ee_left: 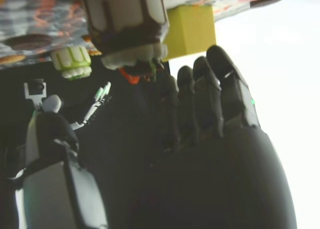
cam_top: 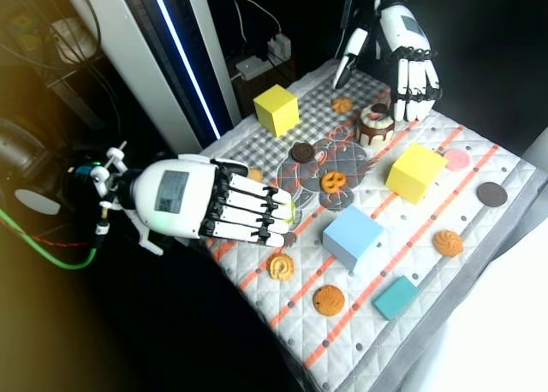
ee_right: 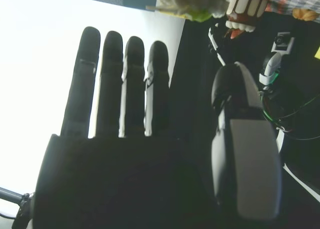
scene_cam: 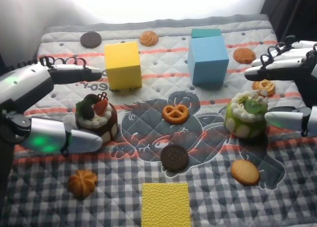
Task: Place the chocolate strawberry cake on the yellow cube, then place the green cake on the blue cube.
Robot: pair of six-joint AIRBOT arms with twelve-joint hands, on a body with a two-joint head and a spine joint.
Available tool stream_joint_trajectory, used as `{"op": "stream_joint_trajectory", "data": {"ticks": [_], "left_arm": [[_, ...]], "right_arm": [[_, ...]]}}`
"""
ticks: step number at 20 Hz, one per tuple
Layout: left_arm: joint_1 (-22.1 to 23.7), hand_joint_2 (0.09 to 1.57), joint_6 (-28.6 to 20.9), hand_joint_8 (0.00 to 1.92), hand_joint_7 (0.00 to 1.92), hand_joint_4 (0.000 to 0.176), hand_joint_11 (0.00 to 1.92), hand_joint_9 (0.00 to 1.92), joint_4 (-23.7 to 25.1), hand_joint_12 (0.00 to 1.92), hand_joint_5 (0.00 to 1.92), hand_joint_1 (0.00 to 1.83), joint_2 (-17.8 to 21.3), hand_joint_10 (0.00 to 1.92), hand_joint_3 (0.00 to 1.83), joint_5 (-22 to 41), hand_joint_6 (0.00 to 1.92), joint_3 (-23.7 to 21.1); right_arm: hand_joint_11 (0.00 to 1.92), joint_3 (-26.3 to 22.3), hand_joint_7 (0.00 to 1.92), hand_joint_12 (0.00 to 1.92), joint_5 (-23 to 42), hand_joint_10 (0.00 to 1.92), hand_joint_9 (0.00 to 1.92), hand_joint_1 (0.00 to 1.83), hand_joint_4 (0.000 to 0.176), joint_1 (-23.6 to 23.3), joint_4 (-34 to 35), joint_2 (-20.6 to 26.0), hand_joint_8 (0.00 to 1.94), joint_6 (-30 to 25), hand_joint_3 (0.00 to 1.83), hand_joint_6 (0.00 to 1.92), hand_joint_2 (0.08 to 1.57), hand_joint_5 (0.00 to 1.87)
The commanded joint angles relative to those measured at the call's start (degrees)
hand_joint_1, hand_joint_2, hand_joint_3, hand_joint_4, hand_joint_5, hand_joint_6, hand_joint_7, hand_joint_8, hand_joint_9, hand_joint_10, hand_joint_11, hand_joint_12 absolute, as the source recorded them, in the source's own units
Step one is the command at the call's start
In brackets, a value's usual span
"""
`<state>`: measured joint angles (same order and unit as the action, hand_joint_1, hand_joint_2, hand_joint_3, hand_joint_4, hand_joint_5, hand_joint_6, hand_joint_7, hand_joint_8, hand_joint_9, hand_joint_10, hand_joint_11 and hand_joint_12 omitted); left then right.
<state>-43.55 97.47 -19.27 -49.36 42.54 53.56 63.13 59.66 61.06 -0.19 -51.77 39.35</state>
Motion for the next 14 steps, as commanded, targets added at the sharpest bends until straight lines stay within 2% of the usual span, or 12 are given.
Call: {"op": "stream_joint_trajectory", "data": {"ticks": [1, 2, 3, 4, 6, 7, 8, 9, 10, 11, 12, 14], "left_arm": [[0.9, 0.76, -0.3, 0.01, 0.4, 0.034, 0.0, 0.38, 0.6, 0.98, 0.44, 0.95, -0.3, 0.02, 0.0, 5.3, 0.0, 0.3], [1.1, 0.76, -0.3, 0.01, 0.43, 0.03, 0.0, 0.38, 0.4, 0.92, 0.46, 0.94, -0.6, 0.02, 0.0, 5.0, 0.01, 0.6], [1.5, 0.77, -0.3, 0.01, 0.45, 0.019, 0.0, 0.4, 0.2, 0.94, 0.48, 0.94, -1.2, 0.02, 0.0, 4.2, 0.01, 1.3], [1.7, 0.77, -0.3, 0.01, 0.45, 0.016, 0.0, 0.4, 0.1, 0.94, 0.49, 0.94, -1.6, 0.01, 0.0, 3.8, 0.01, 1.7], [2.2, 0.8, -0.3, 0.01, 0.51, 0.029, 0.0, 0.47, -0.3, 1.1, 0.51, 0.94, -2.4, 0.02, 0.0, 3.1, 0.01, 2.5], [2.5, 0.83, -0.3, 0.01, 0.55, 0.047, 0.0, 0.5, -0.5, 1.13, 0.52, 0.92, -3.0, 0.03, 0.01, 3.0, 0.0, 2.9], [2.6, 0.84, -0.3, 0.01, 0.56, 0.049, 0.0, 0.49, -0.7, 1.05, 0.54, 0.91, -3.3, 0.02, 0.01, 2.9, 0.01, 3.2], [2.7, 0.86, -0.3, 0.01, 0.57, 0.045, 0.0, 0.51, -0.8, 1.1, 0.55, 0.94, -3.5, 0.02, 0.01, 2.7, 0.01, 3.4], [2.7, 0.88, -0.3, 0.03, 0.65, 0.023, 0.0, 0.59, -1.0, 1.39, 0.61, 0.97, -3.6, 0.07, 0.01, 2.6, 0.01, 3.5], [2.7, 0.89, -0.3, 0.03, 0.71, 0.005, 0.02, 0.65, -1.2, 1.48, 0.65, 1.0, -3.8, 0.1, 0.0, 2.6, 0.01, 3.6], [2.7, 0.9, -0.3, 0.01, 0.81, 0.0, 0.05, 0.7, -1.5, 1.5, 0.7, 1.04, -4.1, 0.21, 0.0, 2.6, 0.0, 3.9], [3.0, 0.92, -0.3, 0.03, 0.97, 0.0, 0.13, 0.62, -1.8, 1.52, 0.79, 1.08, -4.9, 0.75, 0.0, 2.6, 0.0, 4.3]], "right_arm": [[0.33, 0.3, 0.57, 0.39, 6.8, 0.01, 0.53, 0.59, 0.0, -0.2, 1.1, 0.0, 0.01, 0.0, 0.0, 0.0, 1.18, 0.61], [0.36, 0.3, 0.58, 0.37, 6.8, 0.0, 0.54, 0.59, 0.0, -0.2, 1.1, 0.0, 0.0, -0.1, 0.0, 0.0, 1.18, 0.62], [0.36, 0.3, 0.58, 0.36, 6.8, 0.0, 0.55, 0.59, 0.0, -0.1, 1.1, 0.0, 0.0, -0.1, 0.0, 0.0, 1.19, 0.61], [0.36, 0.2, 0.57, 0.35, 6.8, 0.0, 0.54, 0.59, 0.0, 0.0, 1.1, 0.0, 0.0, -0.2, 0.0, 0.0, 1.19, 0.61], [0.38, 0.2, 0.57, 0.34, 6.8, 0.0, 0.54, 0.61, 0.0, 0.1, 1.1, 0.0, 0.0, -0.3, 0.0, 0.0, 1.2, 0.61], [0.39, 0.2, 0.57, 0.29, 6.8, 0.0, 0.54, 0.61, 0.0, 0.1, 1.1, 0.0, 0.0, -0.3, 0.0, 0.0, 1.19, 0.6], [0.4, 0.1, 0.57, 0.28, 6.9, 0.0, 0.54, 0.62, 0.0, 0.1, 1.1, 0.0, 0.0, -0.3, 0.0, 0.0, 1.2, 0.6], [0.43, 0.1, 0.57, 0.24, 6.9, 0.0, 0.55, 0.62, 0.0, 0.2, 1.1, 0.0, 0.0, -0.3, 0.0, 0.0, 1.2, 0.6], [0.44, 0.1, 0.58, 0.23, 6.9, 0.0, 0.56, 0.62, 0.0, 0.2, 1.1, 0.0, 0.0, -0.3, 0.0, 0.0, 1.2, 0.6], [0.45, 0.1, 0.59, 0.23, 6.9, 0.0, 0.57, 0.64, 0.0, 0.3, 1.1, 0.0, 0.0, -0.3, 0.0, 0.0, 1.2, 0.61], [0.45, 0.1, 0.59, 0.22, 6.9, 0.0, 0.57, 0.62, 0.0, 0.3, 1.1, 0.0, 0.0, -0.3, 0.0, 0.0, 1.19, 0.61], [0.47, 0.0, 0.6, 0.16, 6.9, 0.0, 0.57, 0.61, 0.0, 0.4, 1.1, 0.0, 0.0, -0.3, 0.0, 0.0, 1.2, 0.61]]}}
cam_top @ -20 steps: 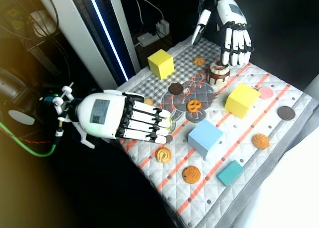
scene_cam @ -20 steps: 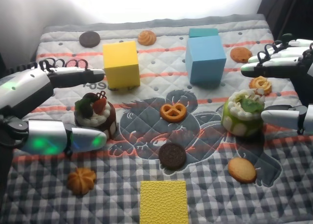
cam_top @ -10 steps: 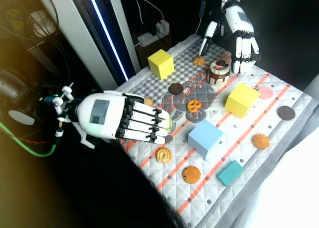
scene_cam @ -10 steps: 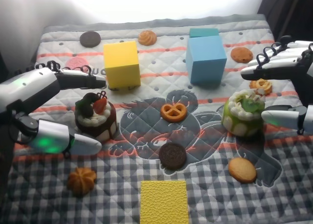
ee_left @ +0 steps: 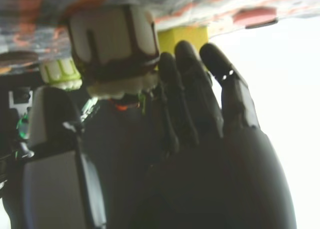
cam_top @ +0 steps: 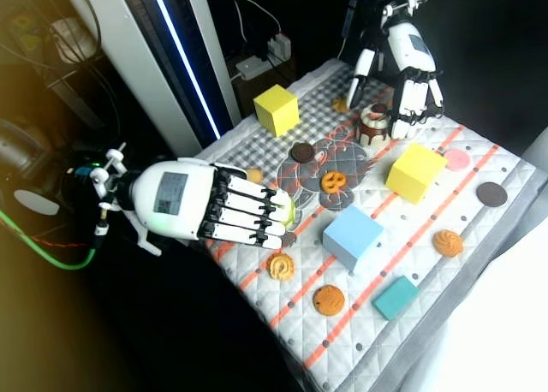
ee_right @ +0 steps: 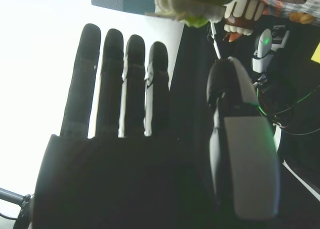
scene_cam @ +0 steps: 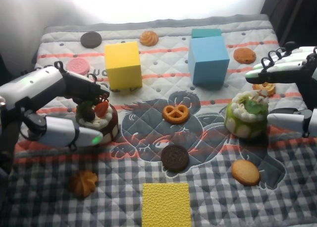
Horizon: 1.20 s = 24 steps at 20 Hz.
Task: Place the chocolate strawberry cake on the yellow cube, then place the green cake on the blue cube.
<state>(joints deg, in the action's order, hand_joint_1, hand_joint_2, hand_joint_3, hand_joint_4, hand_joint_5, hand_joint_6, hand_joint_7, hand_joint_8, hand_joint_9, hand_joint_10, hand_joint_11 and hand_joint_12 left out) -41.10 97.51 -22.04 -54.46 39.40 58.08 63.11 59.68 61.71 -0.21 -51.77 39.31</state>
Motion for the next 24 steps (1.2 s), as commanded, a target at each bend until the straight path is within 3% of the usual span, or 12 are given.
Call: {"op": "stream_joint_trajectory", "data": {"ticks": [1, 2, 3, 4, 5, 7, 9, 11, 13, 16, 20, 24], "left_arm": [[0.7, 0.93, -0.3, 0.04, 1.04, 0.0, 0.14, 0.67, 0.7, 1.36, 0.83, 1.11, -0.2, 0.77, 0.0, 5.7, 0.01, 0.1], [0.8, 0.94, -0.3, 0.04, 1.07, 0.0, 0.14, 0.71, 0.4, 1.22, 0.84, 1.14, -0.5, 0.69, 0.0, 5.7, 0.01, 0.3], [0.9, 1.0, -0.3, 0.58, 1.14, 0.0, 0.16, 0.76, 0.1, 1.14, 0.9, 1.33, -0.8, 0.78, 0.01, 6.0, 0.01, 0.4], [1.1, 1.07, -0.4, 0.78, 1.17, 0.0, 0.24, 0.87, -0.3, 1.11, 0.91, 1.29, -1.0, 0.8, 0.0, 6.7, 0.73, 0.5], [1.3, 1.08, -0.4, 0.88, 1.14, 0.0, 0.3, 0.91, -0.4, 1.12, 0.92, 1.27, -1.1, 0.85, 0.0, 7.2, 0.89, 0.4], [1.8, 1.09, -0.5, 1.01, 1.09, 0.0, 0.3, 0.81, -0.5, 1.48, 0.96, 1.25, -1.0, 1.24, 0.0, 8.7, 0.87, 0.2], [2.5, 1.1, -0.6, 0.95, 1.03, 0.011, 0.29, 0.81, 0.1, 1.49, 0.97, 1.1, -0.1, 1.23, 0.0, 10.5, 0.97, -0.5], [3.7, 1.11, -0.6, 1.11, 0.95, 0.0, 0.3, 0.72, 0.9, 1.89, 0.98, 1.1, 0.7, 1.49, 0.0, 11.9, 1.0, -0.9], [5.4, 1.11, -0.6, 1.11, 1.0, 0.0, 0.46, 0.78, 1.6, 1.64, 0.98, 1.22, 1.1, 1.26, 0.0, 13.2, 0.89, -0.8], [9.4, 1.11, -0.6, 1.06, 1.01, 0.0, 0.38, 0.76, 2.0, 1.69, 0.95, 1.22, 0.7, 1.14, 0.0, 13.9, 0.97, 0.8], [15.9, 1.07, -0.6, 0.94, 1.13, 0.0, 0.48, 0.9, 2.1, 1.73, 1.02, 1.26, -2.0, 1.1, 0.0, 10.3, 0.77, 5.3], [20.8, 1.07, -0.7, 0.95, 1.13, 0.0, 1.22, 1.22, -0.1, 1.56, 1.02, 1.26, -6.1, 1.2, 0.0, 4.3, 0.76, 11.6]], "right_arm": [[0.47, 0.0, 0.6, 0.15, 6.8, 0.0, 0.58, 0.61, 0.0, -0.2, 1.1, 0.0, 0.0, -0.3, 0.0, 0.0, 1.2, 0.61], [0.47, 0.0, 0.61, 0.15, 6.8, 0.0, 0.58, 0.62, 0.0, -0.2, 1.1, 0.0, 0.0, -0.3, 0.0, 0.0, 1.2, 0.61], [0.48, 0.0, 0.61, 0.15, 6.8, 0.0, 0.58, 0.62, 0.0, -0.2, 1.1, 0.0, 0.01, -0.3, 0.0, 0.0, 1.2, 0.61], [0.47, 0.0, 0.61, 0.14, 6.8, 0.0, 0.58, 0.62, 0.0, -0.2, 1.1, 0.0, 0.01, -0.4, 0.0, 0.0, 1.2, 0.61], [0.5, 0.0, 0.63, 0.14, 6.8, 0.01, 0.6, 0.59, 0.0, -0.2, 1.2, 0.0, 0.01, -0.4, 0.0, 0.0, 1.21, 0.61], [0.49, 0.0, 0.61, 0.14, 6.8, 0.0, 0.59, 0.6, 0.0, -0.1, 1.2, 0.0, 0.0, -0.4, 0.0, 0.0, 1.21, 0.6], [0.52, 0.0, 0.61, 0.15, 6.8, 0.01, 0.6, 0.6, 0.01, -0.1, 1.2, -0.1, 0.0, -0.4, 0.0, 0.0, 1.21, 0.6], [0.54, 0.0, 0.63, 0.15, 6.8, 0.01, 0.62, 0.62, 0.0, -0.1, 1.2, -0.1, 0.01, -0.4, 0.0, 0.01, 1.21, 0.61], [0.53, 0.0, 0.65, 0.13, 6.8, 0.01, 0.63, 0.59, 0.0, 0.1, 1.4, -0.1, 0.01, -0.4, 0.0, 0.01, 1.22, 0.62], [0.54, 0.1, 0.66, 0.12, 6.8, 0.01, 0.64, 0.6, 0.0, 0.1, 1.5, -0.2, 0.01, -0.4, 0.0, 0.0, 1.22, 0.63], [0.51, 0.4, 0.66, 0.1, 6.8, 0.0, 0.62, 0.52, 0.0, 0.1, 1.5, -0.4, 0.0, -0.4, 0.0, 0.0, 1.22, 0.63], [0.52, 0.8, 0.66, 0.1, 6.8, 0.0, 0.62, 0.54, 0.0, -0.1, 1.4, -0.8, 0.0, -0.4, 0.0, 0.0, 1.21, 0.63]]}}
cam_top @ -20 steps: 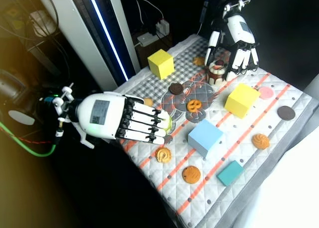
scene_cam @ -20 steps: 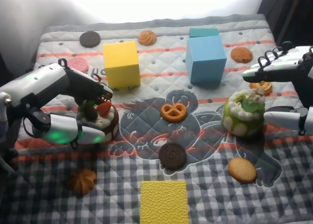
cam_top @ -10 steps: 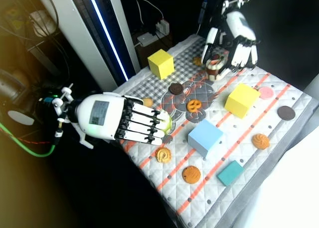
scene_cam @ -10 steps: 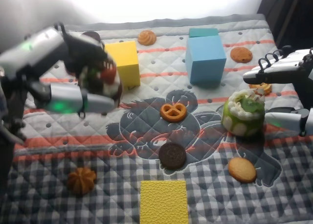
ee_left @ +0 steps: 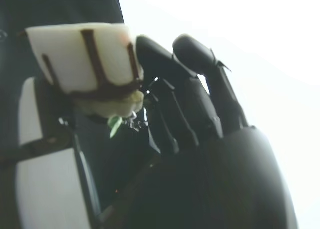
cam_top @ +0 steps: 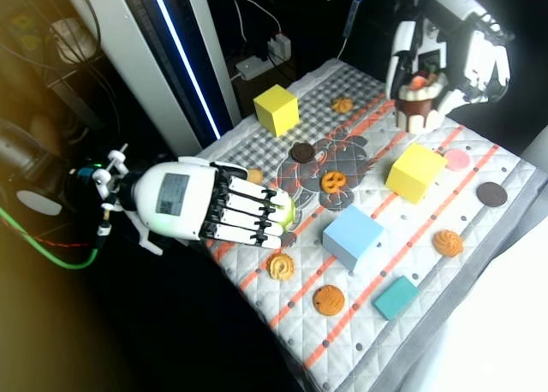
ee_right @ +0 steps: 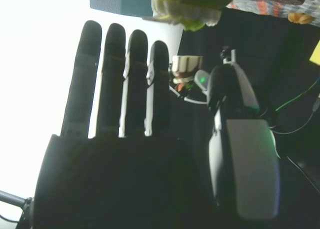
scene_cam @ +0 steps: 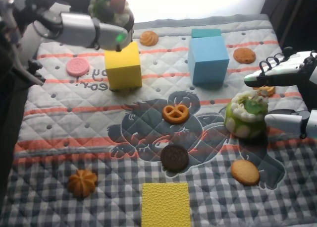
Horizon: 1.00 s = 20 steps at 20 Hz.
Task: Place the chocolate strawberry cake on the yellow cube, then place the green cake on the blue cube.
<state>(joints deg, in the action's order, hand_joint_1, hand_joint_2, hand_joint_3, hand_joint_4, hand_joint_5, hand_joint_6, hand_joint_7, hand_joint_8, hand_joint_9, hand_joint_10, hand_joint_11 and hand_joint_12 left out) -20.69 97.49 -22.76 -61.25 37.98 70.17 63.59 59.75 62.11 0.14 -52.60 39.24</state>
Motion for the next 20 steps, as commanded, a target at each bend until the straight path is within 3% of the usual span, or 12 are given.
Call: {"op": "stream_joint_trajectory", "data": {"ticks": [1, 2, 6, 8, 11, 12, 13, 14, 16, 18, 20], "left_arm": [[1.2, 1.08, -0.7, 0.99, 1.12, 0.0, 1.19, 1.19, 0.2, 1.57, 0.99, 1.27, -0.3, 1.21, 0.0, 3.8, 0.78, 1.2], [1.7, 1.09, -0.7, 1.08, 1.07, 0.0, 1.11, 1.13, -0.1, 1.65, 1.0, 1.27, -1.4, 1.28, 0.0, 2.1, 0.75, 2.9], [1.8, 1.09, -0.7, 1.08, 1.06, 0.0, 1.0, 1.06, -1.3, 1.61, 1.01, 1.27, -4.0, 1.22, 0.0, -0.7, 0.75, 6.2], [1.3, 1.08, -0.7, 1.02, 1.1, 0.0, 0.72, 1.0, -2.4, 1.61, 1.0, 1.27, -5.0, 1.13, 0.0, -1.5, 0.78, 7.5], [1.1, 1.08, -0.7, 1.02, 1.11, 0.0, 1.03, 1.09, -3.5, 1.57, 1.02, 1.28, -5.8, 1.15, 0.0, -1.9, 0.7, 8.6], [1.1, 1.08, -0.7, 0.86, 1.1, 0.0, 1.09, 1.15, -3.6, 1.53, 1.04, 1.19, -6.0, 1.13, 0.0, -1.9, 0.83, 8.8], [1.0, 1.07, -0.7, 0.8, 1.1, 0.0, 0.9, 1.1, -3.7, 1.58, 1.06, 1.18, -6.2, 1.14, 0.0, -1.9, 0.83, 9.0], [0.9, 1.07, -0.7, 0.98, 1.11, 0.0, 0.85, 1.07, -3.9, 1.58, 1.05, 1.26, -6.3, 1.15, 0.0, -2.0, 0.71, 9.1], [0.2, 1.07, -0.7, 0.83, 1.09, 0.0, 0.72, 1.02, -4.8, 1.6, 1.06, 1.17, -6.6, 1.14, 0.0, -2.0, 0.84, 9.4], [-0.1, 1.07, -0.7, 0.79, 1.1, 0.0, 0.62, 0.96, -5.5, 1.66, 1.06, 1.16, -6.9, 1.16, 0.0, -1.8, 0.85, 9.5], [-0.3, 1.09, -0.7, 0.79, 1.09, 0.0, 0.38, 0.88, -5.8, 1.69, 1.04, 1.12, -7.1, 1.24, 0.0, -1.6, 0.9, 9.5]], "right_arm": [[0.52, 0.4, 0.66, 0.09, 6.8, 0.0, 0.62, 0.54, 0.0, -0.6, 1.0, 0.0, 0.0, -0.3, 0.0, 0.0, 1.22, 0.64], [0.53, 0.5, 0.66, 0.09, 6.8, 0.0, 0.61, 0.56, 0.0, -0.6, 1.0, -0.1, 0.0, -0.3, 0.0, 0.0, 1.22, 0.64], [0.52, 0.7, 0.66, 0.08, 6.9, 0.0, 0.61, 0.61, 0.0, -1.1, 0.8, -0.4, 0.0, -0.3, 0.0, 0.0, 1.21, 0.62], [0.52, 0.7, 0.64, 0.07, 7.3, 0.0, 0.6, 0.55, 0.0, -1.3, 0.5, -0.4, 0.0, -0.3, 0.0, 0.0, 1.22, 0.6], [0.51, 0.7, 0.64, 0.07, 7.5, 0.0, 0.6, 0.55, 0.0, -1.4, 0.3, -0.5, 0.0, -0.3, 0.0, 0.0, 1.22, 0.6], [0.52, 0.8, 0.64, 0.07, 7.6, 0.0, 0.61, 0.54, 0.0, -1.4, 0.3, -0.5, 0.0, -0.3, 0.0, 0.0, 1.22, 0.6], [0.52, 0.8, 0.65, 0.07, 7.6, 0.0, 0.61, 0.54, 0.0, -1.4, 0.3, -0.5, 0.0, -0.3, 0.0, 0.0, 1.22, 0.6], [0.52, 0.8, 0.65, 0.07, 7.6, 0.0, 0.61, 0.54, 0.0, -1.4, 0.3, -0.6, 0.0, -0.3, 0.0, 0.0, 1.21, 0.6], [0.52, 0.9, 0.65, 0.07, 7.6, 0.0, 0.61, 0.55, 0.0, -1.4, 0.3, -0.8, 0.0, -0.3, 0.0, 0.0, 1.22, 0.6], [0.54, 0.9, 0.65, 0.07, 7.6, 0.01, 0.62, 0.53, 0.013, -1.4, 0.3, -0.8, 0.0, -0.3, 0.0, 0.0, 1.21, 0.6], [0.53, 0.9, 0.65, 0.06, 7.6, 0.0, 0.62, 0.55, 0.011, -1.4, 0.3, -0.9, 0.0, -0.4, 0.0, 0.0, 1.21, 0.6]]}}
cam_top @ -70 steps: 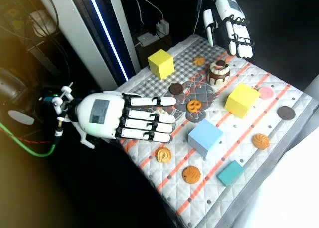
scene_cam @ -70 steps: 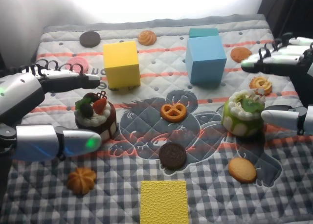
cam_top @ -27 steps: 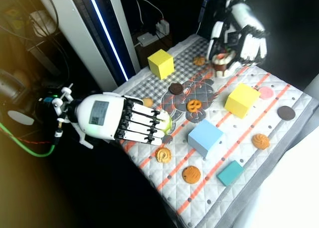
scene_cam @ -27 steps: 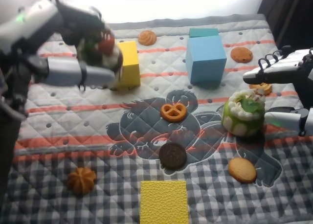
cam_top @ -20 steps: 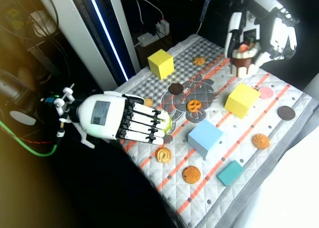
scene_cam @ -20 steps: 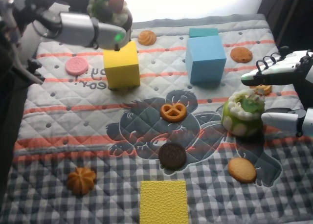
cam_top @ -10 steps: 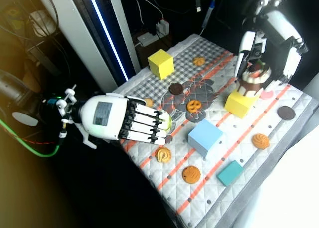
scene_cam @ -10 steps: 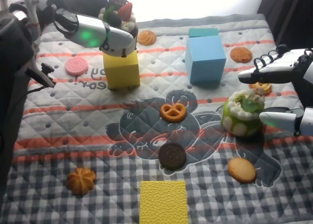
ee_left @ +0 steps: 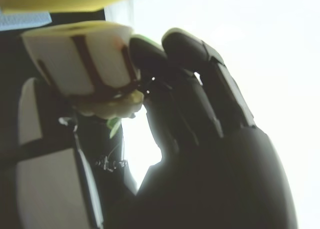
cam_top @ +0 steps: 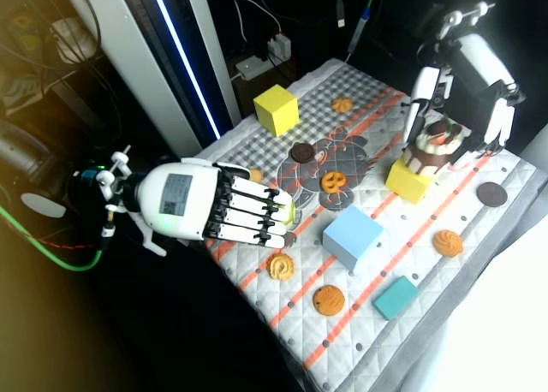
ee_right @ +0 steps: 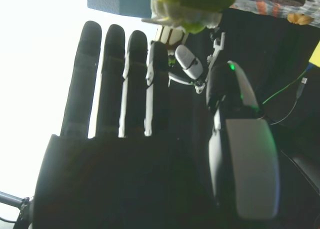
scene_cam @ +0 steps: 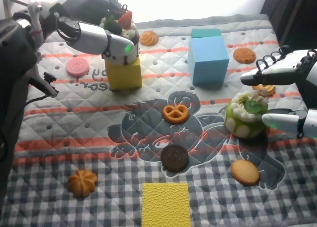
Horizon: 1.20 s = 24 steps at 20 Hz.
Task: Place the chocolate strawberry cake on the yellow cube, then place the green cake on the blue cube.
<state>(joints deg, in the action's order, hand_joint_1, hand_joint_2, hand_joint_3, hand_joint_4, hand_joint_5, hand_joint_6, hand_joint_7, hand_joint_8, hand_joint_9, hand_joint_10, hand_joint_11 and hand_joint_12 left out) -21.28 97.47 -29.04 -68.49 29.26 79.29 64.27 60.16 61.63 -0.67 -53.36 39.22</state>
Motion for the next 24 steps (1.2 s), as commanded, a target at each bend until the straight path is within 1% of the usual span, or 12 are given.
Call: {"op": "stream_joint_trajectory", "data": {"ticks": [1, 3, 5, 6, 7, 8, 9, 10, 12, 22, 23, 24], "left_arm": [[0.2, 1.09, -0.7, 0.77, 1.09, 0.0, 0.39, 0.89, 0.4, 1.69, 1.03, 1.12, 0.1, 1.22, 0.0, 7.2, 0.9, 0.4], [0.0, 1.07, -0.7, 0.97, 1.13, 0.0, 0.44, 0.94, 0.0, 1.64, 1.01, 1.27, 0.0, 1.14, 0.0, 7.2, 0.74, 0.5], [-0.6, 1.08, -0.7, 0.72, 1.11, 0.0, 0.2, 0.92, -0.5, 1.61, 1.03, 1.14, -0.5, 0.99, 0.0, 7.1, 0.85, 0.7], [-0.9, 1.08, -0.7, 0.72, 1.11, 0.0, 0.2, 0.92, -0.7, 1.61, 1.03, 1.14, -0.6, 0.99, 0.0, 7.1, 0.85, 0.8], [-1.1, 1.08, -0.7, 0.58, 1.13, 0.048, 0.16, 0.9, -0.9, 1.6, 1.04, 1.09, -0.8, 0.93, 0.0, 7.1, 0.86, 0.8], [-1.4, 0.99, -0.7, 0.53, 1.08, 0.0, 0.18, 0.84, -1.2, 1.65, 0.88, 0.97, -0.9, 1.0, 0.0, 7.1, 0.5, 0.9], [-1.5, 0.99, -0.7, 0.53, 1.08, 0.0, 0.18, 0.84, -1.3, 1.65, 0.88, 0.97, -0.9, 1.0, 0.0, 7.0, 0.5, 0.9], [-1.8, 0.97, -0.7, 0.55, 1.04, 0.0, 0.17, 0.8, -1.4, 1.66, 0.89, 0.93, -1.0, 1.03, 0.0, 7.0, 0.27, 0.9], [-2.3, 0.95, -0.7, 0.56, 0.98, 0.0, 0.1, 0.74, -1.8, 1.64, 0.92, 0.9, -1.0, 0.98, 0.0, 6.7, 0.09, 0.9], [-3.8, 0.94, -0.7, 0.36, 0.89, 0.0, 0.17, 0.75, -2.4, 1.55, 0.78, 0.86, -0.1, 0.82, 0.0, 6.5, 0.0, 0.1], [-3.8, 0.92, -0.7, 0.29, 0.85, 0.031, 0.13, 0.7, -2.3, 1.6, 0.68, 0.88, -0.1, 0.78, 0.0, 6.6, 0.0, 0.0], [-3.8, 0.89, -0.7, 0.24, 0.83, 0.041, 0.13, 0.69, -2.3, 1.58, 0.63, 0.87, 0.1, 0.73, 0.0, 6.6, 0.0, -0.1]], "right_arm": [[0.53, 0.3, 0.65, 0.06, 7.2, 0.0, 0.62, 0.56, 0.004, -0.9, 1.1, -0.1, 0.0, -0.4, 0.0, 0.0, 1.21, 0.61], [0.52, 0.3, 0.65, 0.05, 7.2, 0.0, 0.61, 0.58, 0.0, -0.9, 1.1, -0.2, 0.0, -0.4, 0.0, 0.01, 1.21, 0.62], [0.52, 0.3, 0.65, 0.05, 7.3, 0.0, 0.61, 0.58, 0.0, -0.9, 1.1, -0.1, 0.0, -0.5, 0.0, 0.0, 1.21, 0.61], [0.52, 0.3, 0.65, 0.05, 7.3, 0.0, 0.61, 0.58, 0.0, -0.9, 1.1, -0.1, 0.0, -0.5, 0.0, 0.0, 1.21, 0.61], [0.53, 0.3, 0.65, 0.05, 7.4, 0.0, 0.62, 0.56, 0.011, -0.9, 1.2, -0.1, 0.0, -0.5, 0.0, 0.0, 1.21, 0.61], [0.53, 0.3, 0.65, 0.05, 7.4, 0.0, 0.62, 0.57, 0.0, -0.9, 1.2, -0.1, 0.0, -0.5, 0.0, 0.0, 1.22, 0.61], [0.53, 0.3, 0.65, 0.05, 7.4, 0.0, 0.62, 0.57, 0.0, -0.9, 1.2, -0.1, 0.0, -0.5, 0.0, 0.0, 1.22, 0.61], [0.52, 0.3, 0.65, 0.05, 7.4, 0.0, 0.61, 0.57, 0.0, -0.9, 1.2, -0.1, 0.0, -0.5, 0.0, 0.0, 1.22, 0.61], [0.51, 0.2, 0.65, 0.04, 7.4, 0.0, 0.6, 0.59, 0.0, -0.9, 1.2, -0.1, 0.0, -0.5, 0.0, 0.0, 1.21, 0.61], [0.54, 0.2, 0.67, 0.05, 7.4, 0.0, 0.61, 0.59, 0.0, -0.9, 1.3, -0.1, 0.0, -0.8, 0.0, 0.01, 1.21, 0.64], [0.54, 0.2, 0.67, 0.04, 7.4, 0.0, 0.62, 0.58, 0.0, -0.9, 1.3, -0.1, 0.0, -0.8, 0.0, 0.0, 1.21, 0.63], [0.54, 0.2, 0.67, 0.04, 7.4, 0.0, 0.62, 0.56, 0.0, -0.9, 1.3, -0.1, 0.0, -0.8, 0.0, 0.0, 1.21, 0.64]]}}
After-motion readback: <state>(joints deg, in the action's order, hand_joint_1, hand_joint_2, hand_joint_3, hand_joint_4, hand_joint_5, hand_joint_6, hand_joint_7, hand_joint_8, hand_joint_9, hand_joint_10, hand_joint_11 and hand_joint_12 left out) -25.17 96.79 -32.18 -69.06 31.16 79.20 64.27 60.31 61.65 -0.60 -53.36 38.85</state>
